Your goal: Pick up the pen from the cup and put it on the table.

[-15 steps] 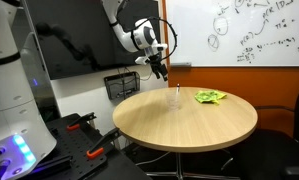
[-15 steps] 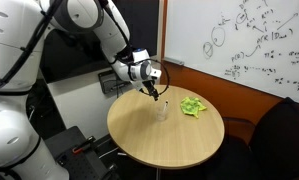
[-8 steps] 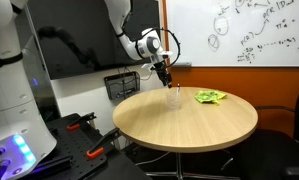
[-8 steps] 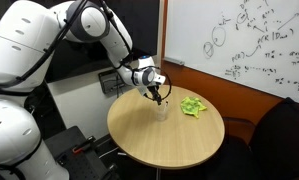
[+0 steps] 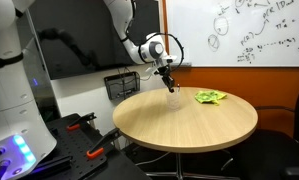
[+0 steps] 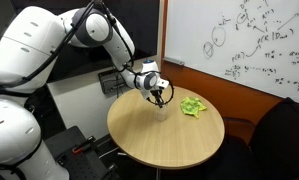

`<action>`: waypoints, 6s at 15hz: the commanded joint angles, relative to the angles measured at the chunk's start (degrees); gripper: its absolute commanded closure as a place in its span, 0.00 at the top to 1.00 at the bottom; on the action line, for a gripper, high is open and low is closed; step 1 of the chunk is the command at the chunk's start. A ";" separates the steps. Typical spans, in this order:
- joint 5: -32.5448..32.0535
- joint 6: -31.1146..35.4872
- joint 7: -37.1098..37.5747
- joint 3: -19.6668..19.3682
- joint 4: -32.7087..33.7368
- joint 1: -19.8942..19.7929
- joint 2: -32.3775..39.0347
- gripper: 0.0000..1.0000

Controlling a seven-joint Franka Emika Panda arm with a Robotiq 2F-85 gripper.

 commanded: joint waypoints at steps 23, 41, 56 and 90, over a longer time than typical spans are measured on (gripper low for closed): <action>5.55 0.96 -6.42 -1.90 7.61 1.45 7.65 0.26; 5.37 5.40 -7.42 -5.94 5.58 5.59 7.24 0.28; 6.15 5.47 -7.97 -6.51 7.20 4.50 8.36 0.20; 25.97 -35.35 -21.58 7.02 -10.51 -14.09 -17.65 0.03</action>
